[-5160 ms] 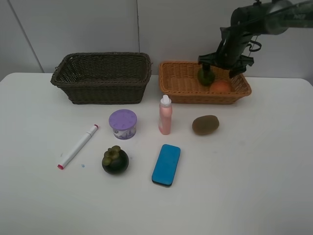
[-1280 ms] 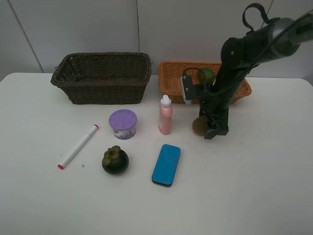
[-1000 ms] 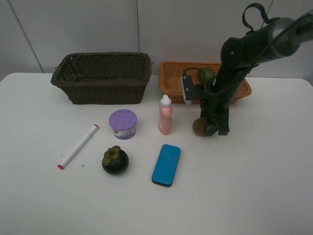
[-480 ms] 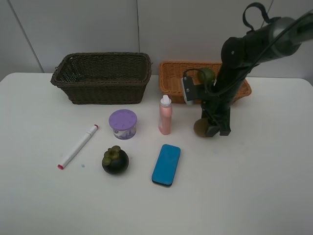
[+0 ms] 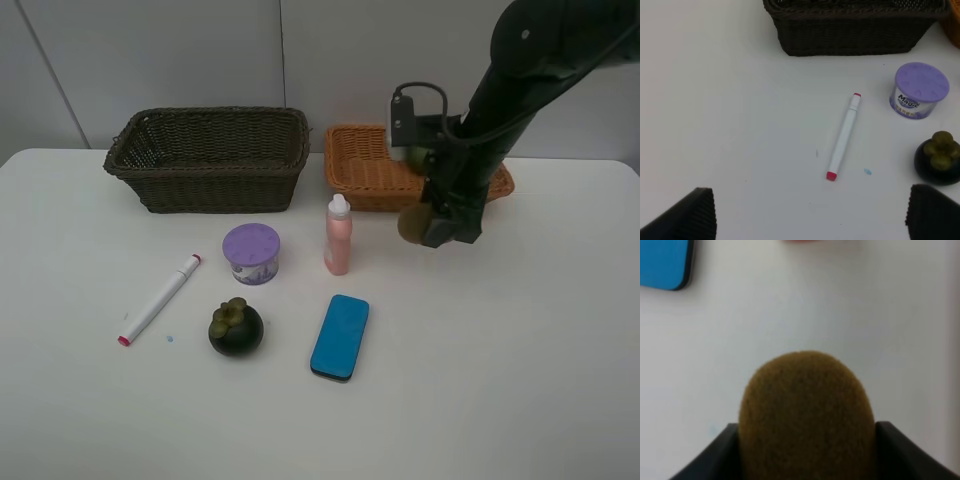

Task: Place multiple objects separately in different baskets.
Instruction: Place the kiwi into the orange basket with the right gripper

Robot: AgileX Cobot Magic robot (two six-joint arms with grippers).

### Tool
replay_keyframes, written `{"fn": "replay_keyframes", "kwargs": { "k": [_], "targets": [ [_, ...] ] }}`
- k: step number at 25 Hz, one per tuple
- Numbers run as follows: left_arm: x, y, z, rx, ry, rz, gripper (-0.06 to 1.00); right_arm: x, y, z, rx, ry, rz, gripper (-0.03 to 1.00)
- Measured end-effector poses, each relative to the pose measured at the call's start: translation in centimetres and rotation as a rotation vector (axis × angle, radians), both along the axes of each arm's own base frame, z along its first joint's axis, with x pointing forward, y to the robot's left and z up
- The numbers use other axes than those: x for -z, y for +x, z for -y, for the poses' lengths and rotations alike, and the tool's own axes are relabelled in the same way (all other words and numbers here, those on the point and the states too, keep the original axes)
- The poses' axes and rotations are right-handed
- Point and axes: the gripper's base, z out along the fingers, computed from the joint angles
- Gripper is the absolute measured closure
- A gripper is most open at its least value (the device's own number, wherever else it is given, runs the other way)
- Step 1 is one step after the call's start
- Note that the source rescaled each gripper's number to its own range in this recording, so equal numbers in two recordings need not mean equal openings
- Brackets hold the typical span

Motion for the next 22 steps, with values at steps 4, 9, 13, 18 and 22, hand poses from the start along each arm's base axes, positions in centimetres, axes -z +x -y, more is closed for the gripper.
{"fn": "replay_keyframes", "kwargs": {
  "k": [4,9,13,18,22],
  "targets": [
    [0.0,0.0,0.0,0.000,0.000,0.000,-0.05,-3.1,-0.8,0.3,0.112,0.044,0.055,0.57],
    [0.0,0.0,0.0,0.000,0.000,0.000,-0.05,-6.6,-1.4,0.5,0.337,0.153,0.154,0.57],
    [0.0,0.0,0.0,0.000,0.000,0.000,-0.05,-8.2,-0.9,0.4,0.567,0.299,0.246,0.57],
    [0.0,0.0,0.0,0.000,0.000,0.000,-0.05,-9.3,0.3,0.2,0.783,0.480,0.340,0.57],
    [0.0,0.0,0.0,0.000,0.000,0.000,-0.05,-10.1,1.2,0.1,0.892,0.614,0.414,0.57]
  ]
}}
